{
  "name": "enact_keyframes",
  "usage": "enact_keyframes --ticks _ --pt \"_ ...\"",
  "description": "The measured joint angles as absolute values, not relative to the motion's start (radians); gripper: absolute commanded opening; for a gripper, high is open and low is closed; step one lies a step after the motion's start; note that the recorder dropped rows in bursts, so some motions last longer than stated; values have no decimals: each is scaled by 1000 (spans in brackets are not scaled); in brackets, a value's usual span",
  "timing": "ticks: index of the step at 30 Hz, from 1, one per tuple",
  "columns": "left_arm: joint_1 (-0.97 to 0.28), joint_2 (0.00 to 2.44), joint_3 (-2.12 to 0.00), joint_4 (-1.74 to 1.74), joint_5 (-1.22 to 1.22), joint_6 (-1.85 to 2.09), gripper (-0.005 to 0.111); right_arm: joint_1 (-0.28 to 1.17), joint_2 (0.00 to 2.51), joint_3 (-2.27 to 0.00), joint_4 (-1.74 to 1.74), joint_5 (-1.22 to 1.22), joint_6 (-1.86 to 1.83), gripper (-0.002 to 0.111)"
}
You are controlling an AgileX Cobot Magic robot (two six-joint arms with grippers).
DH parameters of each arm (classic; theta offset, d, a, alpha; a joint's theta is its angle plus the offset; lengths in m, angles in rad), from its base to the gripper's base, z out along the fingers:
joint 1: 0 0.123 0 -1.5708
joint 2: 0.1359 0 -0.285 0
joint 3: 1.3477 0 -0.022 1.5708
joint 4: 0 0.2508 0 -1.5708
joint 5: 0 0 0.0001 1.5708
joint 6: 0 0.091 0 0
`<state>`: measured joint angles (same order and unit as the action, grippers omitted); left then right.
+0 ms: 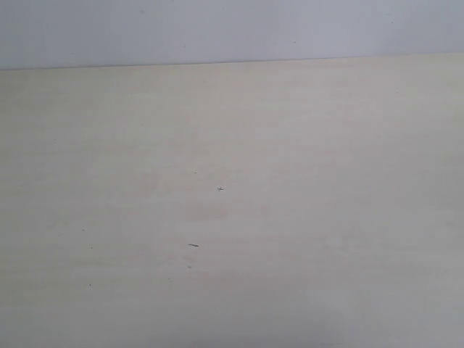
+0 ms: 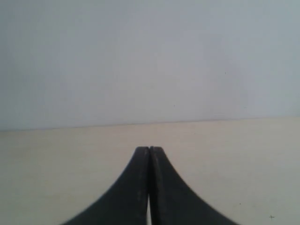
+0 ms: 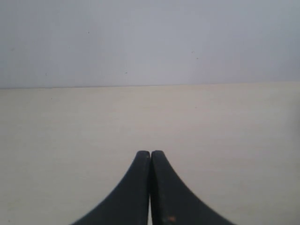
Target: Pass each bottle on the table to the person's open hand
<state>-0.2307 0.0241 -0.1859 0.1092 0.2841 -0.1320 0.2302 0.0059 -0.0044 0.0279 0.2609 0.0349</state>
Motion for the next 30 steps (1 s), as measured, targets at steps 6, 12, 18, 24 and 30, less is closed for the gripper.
enact_keyframes --ticks 6,12,18,24,30 --pt "-222 6 -110 123 218 -146 0 230 6 -4 28 259 35 0" --pt "-221 6 -8 123 164 -144 0 230 6 -4 28 259 35 0" --pt "-221 6 -2 123 220 -144 0 230 6 -4 28 259 35 0" --pt "-221 6 -2 123 237 -144 0 230 6 -4 28 259 35 0" --pt "-221 6 -2 123 237 -144 0 230 6 -4 28 259 35 0"
